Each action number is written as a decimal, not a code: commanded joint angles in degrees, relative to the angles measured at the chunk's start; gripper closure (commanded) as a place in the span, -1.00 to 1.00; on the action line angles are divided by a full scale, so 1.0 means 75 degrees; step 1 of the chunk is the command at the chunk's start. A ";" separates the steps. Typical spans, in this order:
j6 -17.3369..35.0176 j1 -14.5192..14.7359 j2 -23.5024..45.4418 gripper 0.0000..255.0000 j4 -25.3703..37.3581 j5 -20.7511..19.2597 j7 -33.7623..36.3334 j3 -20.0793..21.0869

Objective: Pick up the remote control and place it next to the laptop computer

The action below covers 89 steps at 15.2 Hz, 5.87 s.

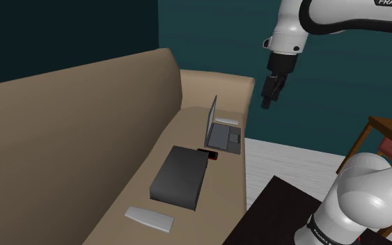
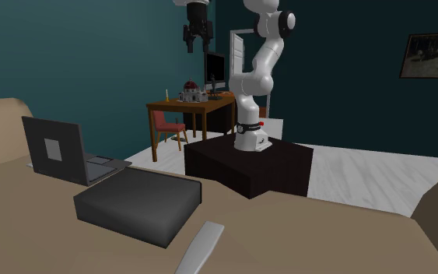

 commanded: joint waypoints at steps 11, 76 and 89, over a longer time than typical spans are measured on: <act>0.2508 0.0444 0.1129 -1.00 -0.1263 0.0382 0.0247 0.0654; 0.8902 0.2990 1.2296 1.00 0.3643 -0.2687 0.2823 0.1234; 0.8206 0.2728 1.1136 1.00 0.3159 -0.2419 0.2618 0.1579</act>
